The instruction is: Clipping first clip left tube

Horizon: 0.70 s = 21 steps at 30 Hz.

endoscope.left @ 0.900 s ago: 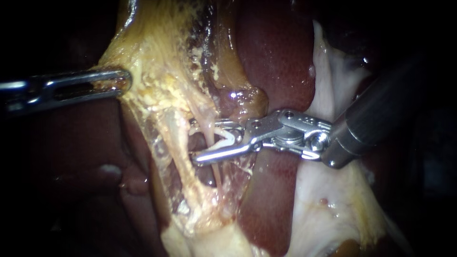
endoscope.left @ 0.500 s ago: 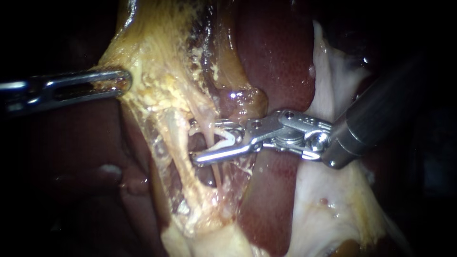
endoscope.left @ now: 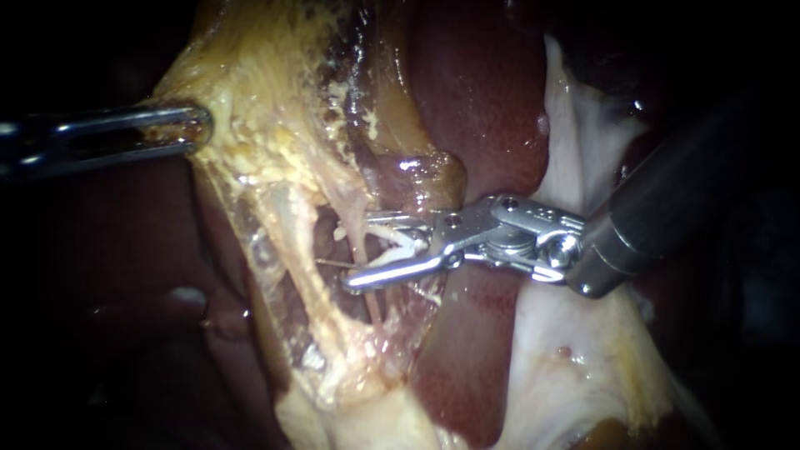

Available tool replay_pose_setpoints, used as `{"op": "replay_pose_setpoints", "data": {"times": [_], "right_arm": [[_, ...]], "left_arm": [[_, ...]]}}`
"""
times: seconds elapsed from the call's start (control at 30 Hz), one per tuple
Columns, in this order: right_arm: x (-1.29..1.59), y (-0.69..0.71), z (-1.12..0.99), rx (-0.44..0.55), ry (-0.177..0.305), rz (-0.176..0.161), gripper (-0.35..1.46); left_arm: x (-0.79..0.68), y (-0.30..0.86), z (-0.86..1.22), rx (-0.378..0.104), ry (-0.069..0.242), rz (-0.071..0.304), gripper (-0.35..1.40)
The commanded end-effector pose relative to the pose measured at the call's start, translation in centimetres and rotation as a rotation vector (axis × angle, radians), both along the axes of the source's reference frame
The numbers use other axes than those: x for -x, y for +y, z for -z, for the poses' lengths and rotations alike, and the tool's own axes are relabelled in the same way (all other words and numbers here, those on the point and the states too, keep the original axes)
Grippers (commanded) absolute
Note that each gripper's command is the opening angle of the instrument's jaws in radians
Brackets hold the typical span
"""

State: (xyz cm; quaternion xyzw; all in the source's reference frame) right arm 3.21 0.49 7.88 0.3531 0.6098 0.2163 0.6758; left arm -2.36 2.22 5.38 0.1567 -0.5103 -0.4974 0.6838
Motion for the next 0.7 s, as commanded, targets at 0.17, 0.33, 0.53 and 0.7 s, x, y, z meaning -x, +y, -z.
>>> {"op": "replay_pose_setpoints", "data": {"times": [0.17, 0.33, 0.53, 0.7], "right_arm": [[0.11, -0.01, 0.02, 0.001, -0.001, 0.000, 0.60], [0.29, -0.03, 0.09, 0.000, -0.002, -0.002, 0.60], [0.46, -0.03, 0.37, 0.045, 0.005, 0.019, 0.60], [0.46, -0.03, 0.66, 0.091, 0.000, 0.037, 0.60]], "left_arm": [[-0.02, 0.01, 0.02, -0.005, -0.003, 0.007, -0.35], [-0.04, 0.01, 0.02, -0.005, -0.003, 0.008, -0.35], [-0.04, 0.01, 0.02, -0.005, -0.002, 0.008, -0.35], [-0.02, -0.02, -0.01, -0.002, 0.000, 0.010, -0.35]]}}
